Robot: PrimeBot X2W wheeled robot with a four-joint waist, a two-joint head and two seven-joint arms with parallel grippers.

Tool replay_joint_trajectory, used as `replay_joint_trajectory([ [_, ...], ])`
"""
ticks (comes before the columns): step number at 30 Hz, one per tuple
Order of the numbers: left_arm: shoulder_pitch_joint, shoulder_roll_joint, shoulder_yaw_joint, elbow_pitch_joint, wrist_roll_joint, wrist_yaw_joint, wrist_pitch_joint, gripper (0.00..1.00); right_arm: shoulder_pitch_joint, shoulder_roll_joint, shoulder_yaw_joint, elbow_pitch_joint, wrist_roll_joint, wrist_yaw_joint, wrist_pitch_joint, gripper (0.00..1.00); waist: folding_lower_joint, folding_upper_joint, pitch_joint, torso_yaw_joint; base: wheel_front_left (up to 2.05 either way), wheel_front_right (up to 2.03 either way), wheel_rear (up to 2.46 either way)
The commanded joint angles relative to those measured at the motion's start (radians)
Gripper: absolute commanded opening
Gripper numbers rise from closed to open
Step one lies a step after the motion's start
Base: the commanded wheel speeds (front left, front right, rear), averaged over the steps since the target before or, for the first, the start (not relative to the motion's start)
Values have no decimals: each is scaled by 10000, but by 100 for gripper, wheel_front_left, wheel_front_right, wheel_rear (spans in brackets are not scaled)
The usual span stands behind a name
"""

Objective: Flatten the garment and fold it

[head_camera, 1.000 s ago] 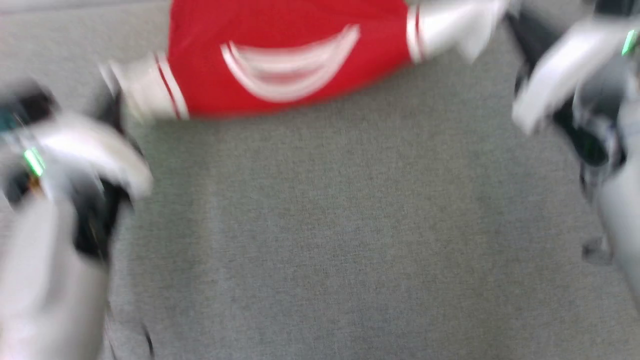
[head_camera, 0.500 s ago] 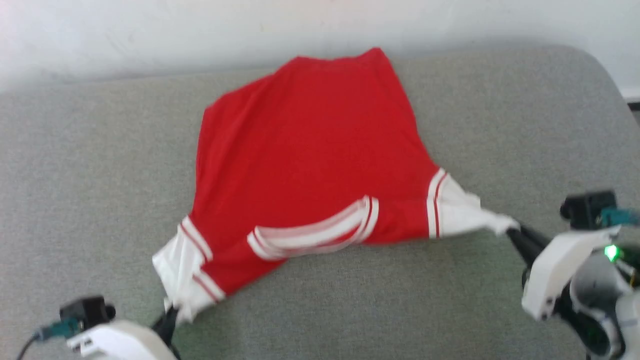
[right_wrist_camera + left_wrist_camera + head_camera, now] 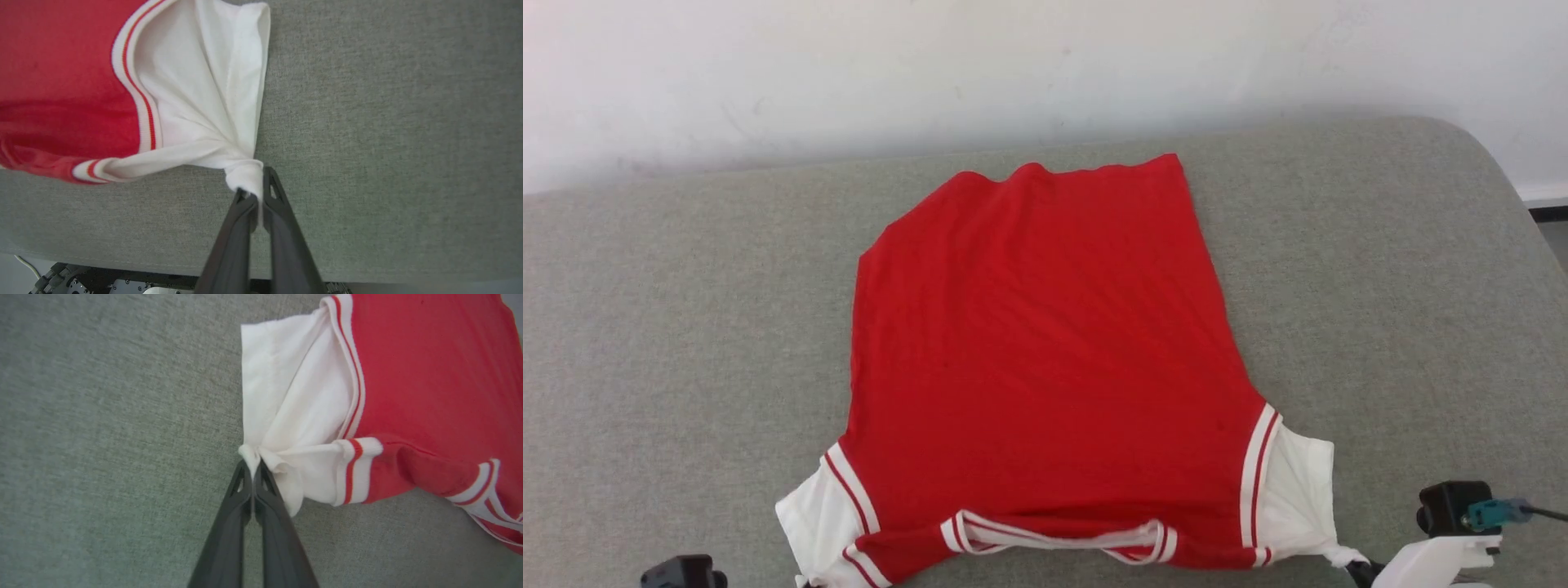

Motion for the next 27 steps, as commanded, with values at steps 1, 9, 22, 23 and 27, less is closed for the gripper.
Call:
replay_joint_trajectory([
  [1,140,-12,-67,83,150,102,-36,0,76,89,36,160,-125,-19,-167,0,1,-1,52,-50,0,0,0],
  [9,-92,-451,-79,225,-87,-185,-561,0,-14,296,91,751,50,-19,-1067,100,1,-1,-19,55,0,0,0],
  [22,-495,-594,-229,167,-105,-559,-943,0,-1680,331,-673,-616,-266,-19,-4736,100,1,-1,163,566,0,0,0],
  [23,-570,-607,-267,131,-91,-578,-943,0,-2061,280,-667,-497,-330,-19,-5003,100,1,-1,230,646,0,0,0],
  [27,-787,-655,-406,-9,-29,-619,-940,0,-3337,63,-603,200,-400,-19,-5461,100,1,-1,463,939,0,0,0],
])
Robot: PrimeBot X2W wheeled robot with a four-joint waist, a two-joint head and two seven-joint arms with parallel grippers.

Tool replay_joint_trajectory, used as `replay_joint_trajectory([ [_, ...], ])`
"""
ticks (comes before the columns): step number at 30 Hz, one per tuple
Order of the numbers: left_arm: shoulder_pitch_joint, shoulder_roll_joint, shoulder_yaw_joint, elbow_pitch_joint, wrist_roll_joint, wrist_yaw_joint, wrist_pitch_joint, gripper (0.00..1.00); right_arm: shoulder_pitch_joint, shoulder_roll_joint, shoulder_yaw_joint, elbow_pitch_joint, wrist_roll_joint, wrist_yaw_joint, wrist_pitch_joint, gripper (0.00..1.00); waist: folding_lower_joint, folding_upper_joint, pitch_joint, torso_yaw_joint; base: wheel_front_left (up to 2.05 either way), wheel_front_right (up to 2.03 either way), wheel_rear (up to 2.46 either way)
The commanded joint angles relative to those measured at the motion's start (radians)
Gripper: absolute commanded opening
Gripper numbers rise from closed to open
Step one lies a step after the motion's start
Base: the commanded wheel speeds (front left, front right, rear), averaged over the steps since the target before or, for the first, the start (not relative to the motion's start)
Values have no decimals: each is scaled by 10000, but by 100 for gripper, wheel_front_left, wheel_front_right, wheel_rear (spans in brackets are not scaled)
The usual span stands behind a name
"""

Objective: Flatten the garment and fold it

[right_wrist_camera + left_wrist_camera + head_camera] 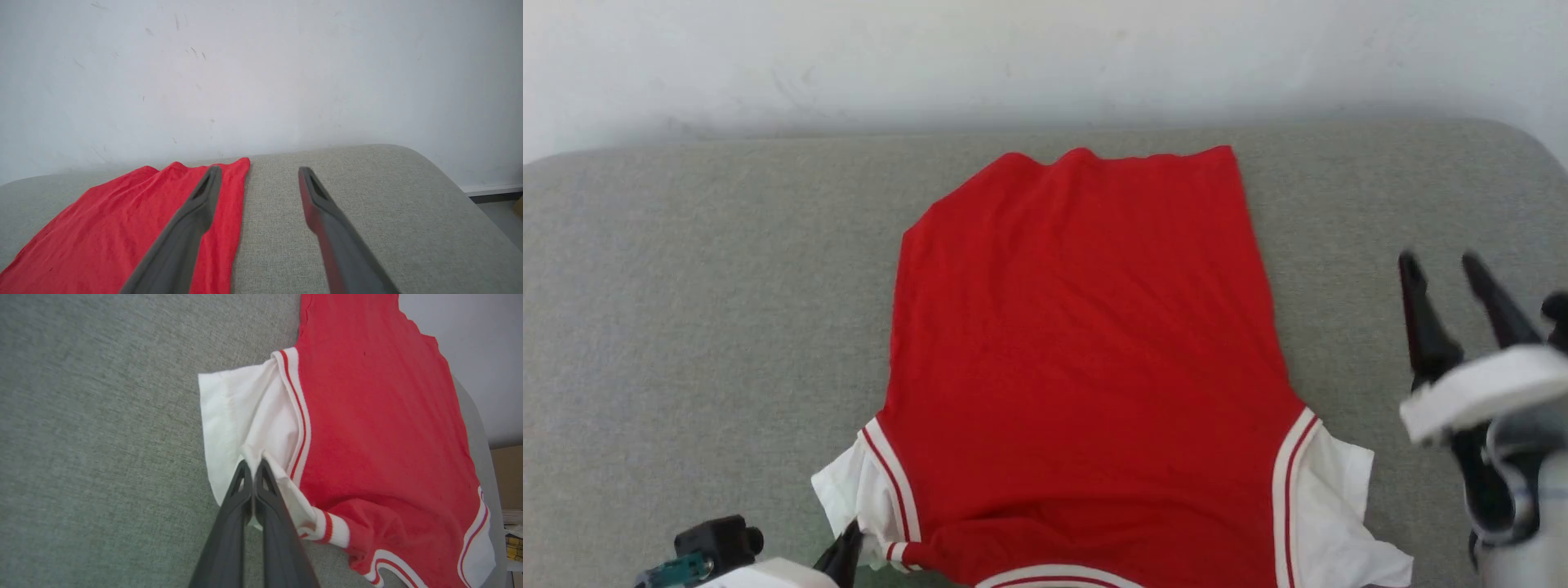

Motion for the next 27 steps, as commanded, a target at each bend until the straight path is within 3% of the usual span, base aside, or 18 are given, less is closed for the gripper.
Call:
replay_joint_trajectory([
  [1,-172,-55,-51,-90,92,-54,-21,0,-480,-122,4,256,-26,-9,-123,100,-1,-1,323,353,0,0,0],
  [7,-629,-208,-392,-430,281,-137,-76,0,-3326,-832,-176,2622,-131,-9,-396,100,-1,-1,1020,1213,0,0,0],
  [14,-1167,-450,-670,-760,475,-229,-317,0,-6215,-1381,-631,5420,-567,-9,65,100,-1,-1,2120,2142,0,0,0],
  [21,-1666,-714,-1056,-956,678,-407,-551,0,-8197,-1953,-908,7277,-1502,-9,1709,100,-1,-1,3268,2904,0,0,0],
  [27,-1940,-955,-1332,-984,767,-510,-721,0,-9175,-2283,-1019,7990,-2006,-9,3594,100,-1,-1,3950,3361,0,0,0],
])
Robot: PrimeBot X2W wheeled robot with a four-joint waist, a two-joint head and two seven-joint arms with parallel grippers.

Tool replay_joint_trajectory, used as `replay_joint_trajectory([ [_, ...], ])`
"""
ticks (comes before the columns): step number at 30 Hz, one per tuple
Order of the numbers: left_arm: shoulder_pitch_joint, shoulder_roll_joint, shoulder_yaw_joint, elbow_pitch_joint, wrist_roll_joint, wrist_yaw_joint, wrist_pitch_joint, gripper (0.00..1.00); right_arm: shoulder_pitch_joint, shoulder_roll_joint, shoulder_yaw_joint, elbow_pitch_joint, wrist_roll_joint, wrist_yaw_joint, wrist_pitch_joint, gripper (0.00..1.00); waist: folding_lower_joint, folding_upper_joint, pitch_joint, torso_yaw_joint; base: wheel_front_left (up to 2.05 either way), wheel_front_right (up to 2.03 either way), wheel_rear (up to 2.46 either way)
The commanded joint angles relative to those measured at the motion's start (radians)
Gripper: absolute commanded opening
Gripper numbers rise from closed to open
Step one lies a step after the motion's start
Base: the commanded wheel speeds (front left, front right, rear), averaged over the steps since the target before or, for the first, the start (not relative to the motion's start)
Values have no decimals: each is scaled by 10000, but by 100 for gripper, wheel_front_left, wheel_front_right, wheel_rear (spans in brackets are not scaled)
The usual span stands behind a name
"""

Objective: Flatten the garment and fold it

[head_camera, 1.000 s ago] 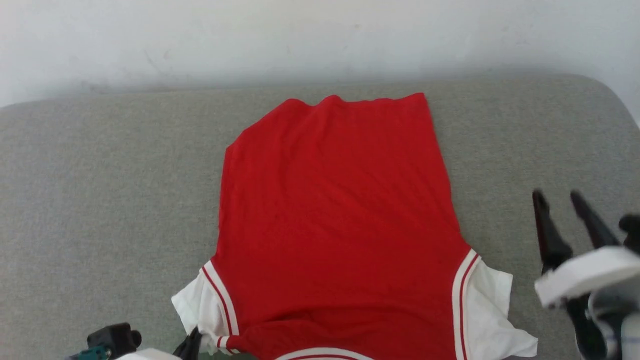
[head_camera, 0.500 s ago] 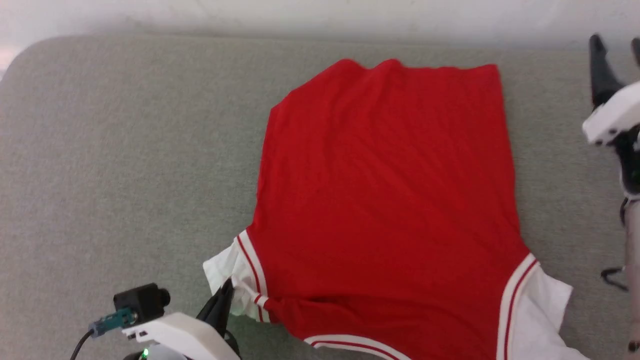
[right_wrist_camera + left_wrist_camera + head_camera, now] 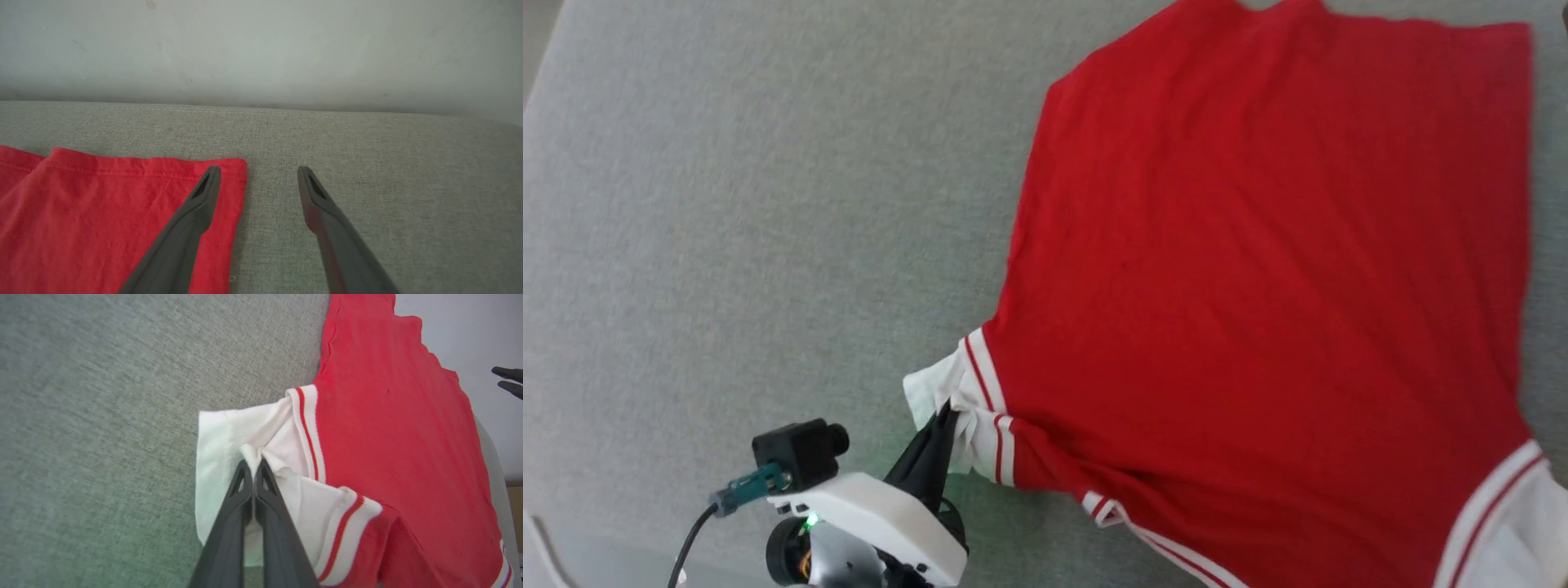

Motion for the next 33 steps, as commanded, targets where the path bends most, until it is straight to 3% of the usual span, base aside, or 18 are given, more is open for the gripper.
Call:
replay_joint_trajectory([
  [1,-164,-72,-42,-15,84,-76,-78,0,-215,-33,-34,99,-126,-9,339,100,-3,-1,849,770,0,0,0],
  [7,-236,-218,-174,154,93,-131,-223,0,-718,-39,-302,243,-659,-9,2078,100,-3,-1,1324,890,0,0,0],
  [8,-255,-231,-193,190,98,-143,-241,0,-734,-43,-414,284,-779,-9,2401,93,-3,-1,1348,901,0,0,0],
  [9,-273,-245,-206,222,94,-155,-257,0,-736,-38,-477,304,-931,-9,2734,58,-3,-1,1358,909,0,0,0],
  [11,-296,-261,-216,286,80,-170,-280,0,-711,12,-648,284,-1153,-9,3362,16,-3,-1,1334,920,0,0,0],
  [12,-298,-263,-215,320,73,-168,-286,0,-678,59,-697,245,-1218,-9,3634,0,-3,-1,1297,920,0,0,0],
  [15,-271,-260,-201,406,48,-147,-296,0,-464,183,-654,-81,-1228,-9,3842,0,-3,-1,1120,878,0,0,0],
  [17,-243,-248,-175,450,24,-145,-318,0,-199,202,-421,-501,-1019,-9,3299,0,-3,-1,953,824,0,0,0],
  [27,216,98,183,528,-176,-25,-251,0,3000,496,616,-3106,572,-9,-2742,0,-3,-1,-840,-126,0,0,0],
  [33,709,461,393,306,-281,187,67,0,5287,565,806,-4287,382,-9,-4492,0,-3,-1,-1976,-976,0,0,0],
])
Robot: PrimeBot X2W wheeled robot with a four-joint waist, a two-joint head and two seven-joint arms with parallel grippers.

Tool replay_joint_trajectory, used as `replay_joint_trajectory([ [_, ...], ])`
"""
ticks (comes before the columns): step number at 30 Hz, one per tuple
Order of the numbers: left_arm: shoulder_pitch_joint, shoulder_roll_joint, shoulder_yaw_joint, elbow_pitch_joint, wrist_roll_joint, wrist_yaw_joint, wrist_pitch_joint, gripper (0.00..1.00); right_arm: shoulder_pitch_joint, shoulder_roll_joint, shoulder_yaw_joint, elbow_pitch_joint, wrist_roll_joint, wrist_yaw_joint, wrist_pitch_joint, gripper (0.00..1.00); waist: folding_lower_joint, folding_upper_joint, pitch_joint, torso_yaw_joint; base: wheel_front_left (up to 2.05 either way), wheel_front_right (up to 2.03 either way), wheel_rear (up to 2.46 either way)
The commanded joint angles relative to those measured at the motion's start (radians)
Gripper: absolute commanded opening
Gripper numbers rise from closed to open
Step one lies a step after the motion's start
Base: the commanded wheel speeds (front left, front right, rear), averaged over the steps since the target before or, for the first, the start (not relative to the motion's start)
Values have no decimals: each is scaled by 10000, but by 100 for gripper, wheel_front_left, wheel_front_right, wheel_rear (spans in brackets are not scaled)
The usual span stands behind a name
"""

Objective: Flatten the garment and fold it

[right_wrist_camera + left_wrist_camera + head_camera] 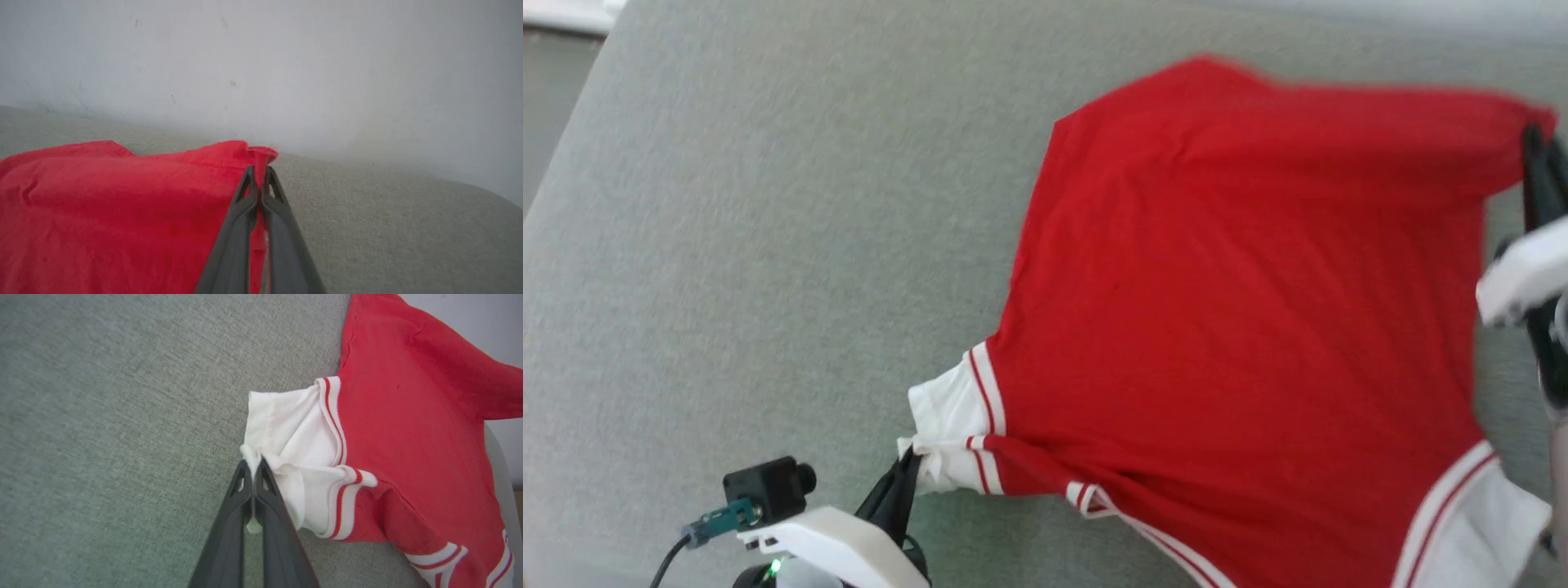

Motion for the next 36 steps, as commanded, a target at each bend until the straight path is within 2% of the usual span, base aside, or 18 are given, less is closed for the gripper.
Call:
replay_joint_trajectory([
  [1,194,119,94,-91,-85,106,77,0,606,14,-107,-251,-141,-9,-187,0,1,-1,-1244,-1124,0,0,0],
  [4,450,262,183,-219,-130,226,214,0,1615,111,-324,-718,-426,-9,-108,0,1,-1,-1632,-1502,0,0,0],
  [8,742,410,252,-406,-180,347,371,0,2824,284,-791,-1233,-496,-9,638,0,1,-1,-1885,-1922,0,0,0],
  [11,888,476,316,-516,-209,432,425,0,3620,513,-1281,-1518,-280,-9,1602,0,1,-1,-1991,-2169,0,0,0],
  [17,1097,600,413,-655,-234,550,495,0,4941,1172,-2051,-2205,204,-9,4421,0,1,-1,-2082,-2509,0,0,0],
  [23,1103,673,408,-724,-227,586,563,0,5789,1751,-2169,-2803,732,-9,6937,0,1,-1,-2018,-2682,0,0,0],
  [26,1044,671,377,-742,-227,580,578,0,5939,1881,-2208,-2842,982,-9,7505,0,1,-1,-1952,-2696,0,0,0],
  [29,998,674,333,-717,-228,557,596,0,5998,1933,-2301,-2715,1058,-9,7628,0,1,-1,-1956,-2669,0,0,0],
  [30,989,678,320,-705,-230,546,603,0,5986,1943,-2341,-2727,1045,-9,7519,10,1,-1,-1967,-2655,0,0,0],
  [31,983,684,308,-691,-231,538,608,0,5955,1952,-2358,-2761,1061,-9,7349,41,1,-1,-1981,-2638,0,0,0],
  [32,983,684,308,-691,-231,538,608,0,5955,1952,-2358,-2761,1061,-9,7349,41,1,-1,-1981,-2638,0,0,0],
  [33,980,689,295,-679,-231,530,613,0,5908,1958,-2371,-2805,1088,-9,7116,100,1,-1,-1998,-2618,0,0,0],
  [36,974,691,237,-660,-244,497,641,0,5612,1973,-2365,-3038,1355,-9,5942,100,1,-1,-2049,-2528,0,0,0],
])
